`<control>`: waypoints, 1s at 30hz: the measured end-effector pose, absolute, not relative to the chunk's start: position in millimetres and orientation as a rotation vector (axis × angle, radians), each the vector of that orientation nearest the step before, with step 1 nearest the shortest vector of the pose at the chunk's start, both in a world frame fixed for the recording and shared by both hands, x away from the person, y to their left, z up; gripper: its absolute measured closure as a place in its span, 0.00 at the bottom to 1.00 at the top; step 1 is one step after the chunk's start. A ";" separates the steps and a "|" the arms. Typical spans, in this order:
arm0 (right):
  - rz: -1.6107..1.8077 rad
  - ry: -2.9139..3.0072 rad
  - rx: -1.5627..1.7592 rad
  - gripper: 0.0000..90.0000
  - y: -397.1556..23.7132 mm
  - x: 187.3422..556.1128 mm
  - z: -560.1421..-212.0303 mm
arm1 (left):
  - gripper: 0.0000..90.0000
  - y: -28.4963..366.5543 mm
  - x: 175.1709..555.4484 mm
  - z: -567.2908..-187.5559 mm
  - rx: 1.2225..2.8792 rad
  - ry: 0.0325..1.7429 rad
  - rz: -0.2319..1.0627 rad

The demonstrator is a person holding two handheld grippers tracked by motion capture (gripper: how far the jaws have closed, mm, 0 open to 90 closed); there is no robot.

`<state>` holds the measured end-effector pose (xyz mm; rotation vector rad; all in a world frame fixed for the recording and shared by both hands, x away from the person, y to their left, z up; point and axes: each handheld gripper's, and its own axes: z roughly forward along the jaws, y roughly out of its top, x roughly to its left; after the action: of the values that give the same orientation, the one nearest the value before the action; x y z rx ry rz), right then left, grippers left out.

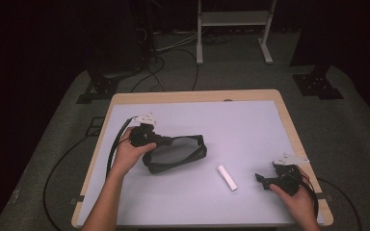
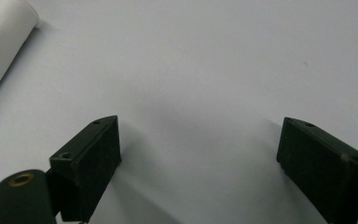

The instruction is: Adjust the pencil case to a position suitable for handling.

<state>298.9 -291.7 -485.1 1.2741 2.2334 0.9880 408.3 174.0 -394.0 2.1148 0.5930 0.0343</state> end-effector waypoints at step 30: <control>0.989 2.236 1.278 0.14 -292.0 299.0 -484.8 | 0.98 154.9 373.0 -404.1 2.172 0.446 -0.094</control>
<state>299.0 -292.0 -484.8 1.2777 2.2361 0.9887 373.0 154.9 -404.1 2.1718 0.4461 -0.0938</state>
